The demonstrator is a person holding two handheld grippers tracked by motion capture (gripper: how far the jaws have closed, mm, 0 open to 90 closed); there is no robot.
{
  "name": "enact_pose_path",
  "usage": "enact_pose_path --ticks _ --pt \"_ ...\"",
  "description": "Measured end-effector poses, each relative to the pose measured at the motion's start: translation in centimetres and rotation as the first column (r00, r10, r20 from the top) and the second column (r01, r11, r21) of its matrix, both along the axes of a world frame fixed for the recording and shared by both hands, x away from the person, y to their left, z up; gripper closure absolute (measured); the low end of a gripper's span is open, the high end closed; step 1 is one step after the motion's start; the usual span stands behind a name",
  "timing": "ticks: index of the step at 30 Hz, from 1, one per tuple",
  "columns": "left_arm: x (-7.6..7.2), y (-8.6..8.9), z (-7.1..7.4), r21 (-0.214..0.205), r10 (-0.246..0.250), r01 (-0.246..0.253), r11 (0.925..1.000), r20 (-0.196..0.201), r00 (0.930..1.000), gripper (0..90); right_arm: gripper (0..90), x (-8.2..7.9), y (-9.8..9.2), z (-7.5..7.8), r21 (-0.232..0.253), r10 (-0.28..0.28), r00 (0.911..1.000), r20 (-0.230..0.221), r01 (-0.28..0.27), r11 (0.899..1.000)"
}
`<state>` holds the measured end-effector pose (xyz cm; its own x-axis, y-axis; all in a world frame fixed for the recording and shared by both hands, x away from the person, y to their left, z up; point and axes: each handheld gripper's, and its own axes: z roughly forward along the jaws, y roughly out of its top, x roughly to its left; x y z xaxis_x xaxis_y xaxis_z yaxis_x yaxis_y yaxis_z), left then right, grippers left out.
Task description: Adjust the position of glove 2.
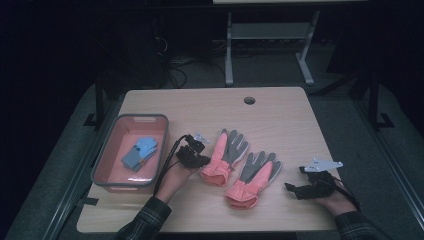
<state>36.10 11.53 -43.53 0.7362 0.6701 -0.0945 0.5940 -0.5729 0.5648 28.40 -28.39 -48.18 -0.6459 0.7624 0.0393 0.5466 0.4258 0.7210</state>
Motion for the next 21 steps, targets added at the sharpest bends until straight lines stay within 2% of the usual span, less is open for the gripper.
enact_pose_path --ticks 3,6,7,10,13,16,18,20,21 --pt "0.2 0.6 0.4 -0.035 0.011 -0.01 0.9993 0.013 0.9999 83.6 13.6 0.0 0.1 0.1 -0.001 0.009 0.9999 -0.005 -0.009 1.0" --pt "0.6 1.0 1.5 -0.09 0.032 -0.028 0.9956 0.049 0.9983 73.9 14.4 0.0 0.1 0.2 -0.011 0.011 0.9998 -0.015 -0.011 1.0" --pt "0.6 0.9 1.8 -0.113 0.037 -0.031 0.9932 0.055 0.9978 67.3 14.7 0.0 0.2 0.2 -0.012 0.009 0.9998 -0.018 -0.01 1.0" --pt "0.8 0.5 2.1 -0.138 0.021 -0.013 0.9904 0.062 0.9979 56.2 15.6 0.0 0.2 0.3 -0.015 0.01 0.9996 -0.027 -0.011 1.0" --pt "1.3 -0.3 1.6 -0.168 0.027 -0.019 0.9856 0.046 0.9986 49.8 18.7 -0.2 0.3 0.5 -0.006 0.019 0.999 -0.042 -0.019 1.0" --pt "1.8 -0.7 0.8 -0.177 0.022 -0.018 0.9841 0.017 0.9996 47.0 23.6 -0.6 0.7 1.0 0.013 0.034 0.9979 -0.054 -0.033 0.999" --pt "2.2 -0.9 0.2 -0.166 0.022 -0.021 0.9858 0.006 0.9997 46.3 28.1 -1.0 1.3 1.5 0.02 0.054 0.9975 -0.044 -0.053 0.998" --pt "2.4 -0.9 -0.2 -0.201 0.017 -0.022 0.9792 -0.024 0.9996 52.5 36.0 -1.5 1.9 1.9 0.033 0.081 0.9962 -0.031 -0.08 0.996" --pt "2.5 -0.9 -0.4 -0.193 0.01 -0.015 0.9811 -0.027 0.9996 55.2 40.9 -1.7 2.2 2.1 0.037 0.098 0.9948 -0.03 -0.096 0.995"
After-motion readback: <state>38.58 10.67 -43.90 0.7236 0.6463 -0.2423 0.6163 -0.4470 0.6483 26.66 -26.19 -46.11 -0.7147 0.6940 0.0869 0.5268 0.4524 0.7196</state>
